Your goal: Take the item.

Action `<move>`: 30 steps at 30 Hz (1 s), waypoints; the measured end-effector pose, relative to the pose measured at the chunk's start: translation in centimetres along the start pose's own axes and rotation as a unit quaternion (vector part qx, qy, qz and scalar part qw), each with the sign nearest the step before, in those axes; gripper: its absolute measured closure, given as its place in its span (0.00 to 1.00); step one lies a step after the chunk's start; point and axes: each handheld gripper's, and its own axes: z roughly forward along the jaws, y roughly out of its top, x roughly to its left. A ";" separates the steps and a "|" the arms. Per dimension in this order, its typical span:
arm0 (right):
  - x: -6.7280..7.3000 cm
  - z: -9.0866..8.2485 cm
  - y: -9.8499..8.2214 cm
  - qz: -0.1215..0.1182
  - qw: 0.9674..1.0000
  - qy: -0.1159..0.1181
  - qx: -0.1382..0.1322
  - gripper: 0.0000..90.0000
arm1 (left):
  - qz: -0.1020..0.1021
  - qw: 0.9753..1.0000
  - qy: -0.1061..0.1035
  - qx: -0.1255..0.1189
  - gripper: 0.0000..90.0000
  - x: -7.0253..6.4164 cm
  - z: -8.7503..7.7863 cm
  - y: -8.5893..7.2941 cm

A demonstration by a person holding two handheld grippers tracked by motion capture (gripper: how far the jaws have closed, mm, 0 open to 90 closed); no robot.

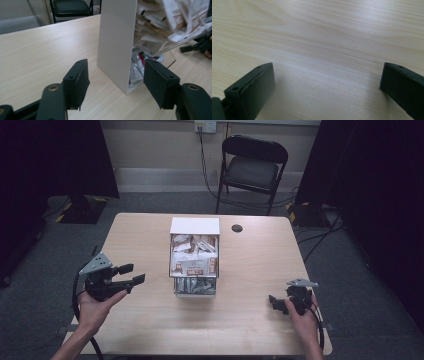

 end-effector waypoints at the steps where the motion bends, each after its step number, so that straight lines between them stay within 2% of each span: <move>1: 0.0 0.0 0.0 0.000 1.000 0.000 0.000 0.00 | 0.000 1.000 -0.002 -0.004 0.39 0.0 -0.1 0.3; 3: 0.0 0.0 0.0 -0.001 1.000 0.000 0.000 0.00 | -0.003 1.000 -0.015 -0.008 0.36 0.1 -0.2 0.7; 9: 0.0 0.0 0.0 0.000 1.000 0.000 0.000 0.00 | 0.011 1.000 -0.023 -0.011 0.35 -0.3 -0.8 2.3; 12: 0.0 0.0 0.0 0.000 1.000 0.000 0.000 0.00 | 0.022 0.999 -0.026 -0.017 0.41 -0.7 -1.1 3.1; 16: 0.0 0.0 0.0 0.000 1.000 0.000 0.000 0.00 | 0.021 0.999 -0.042 -0.026 0.41 -1.1 -1.0 4.0; 18: 0.0 0.0 0.0 -0.001 1.000 0.000 0.000 0.00 | 0.017 0.997 -0.068 -0.037 0.41 -1.4 -1.1 4.6; 26: 0.0 0.0 0.0 0.000 1.000 0.000 0.000 0.00 | 0.056 0.995 -0.074 -0.039 0.41 -3.1 -0.5 6.8; 30: 0.0 0.0 0.0 0.000 1.000 0.000 0.000 0.00 | 0.064 0.993 -0.089 -0.038 0.44 -3.9 0.3 7.6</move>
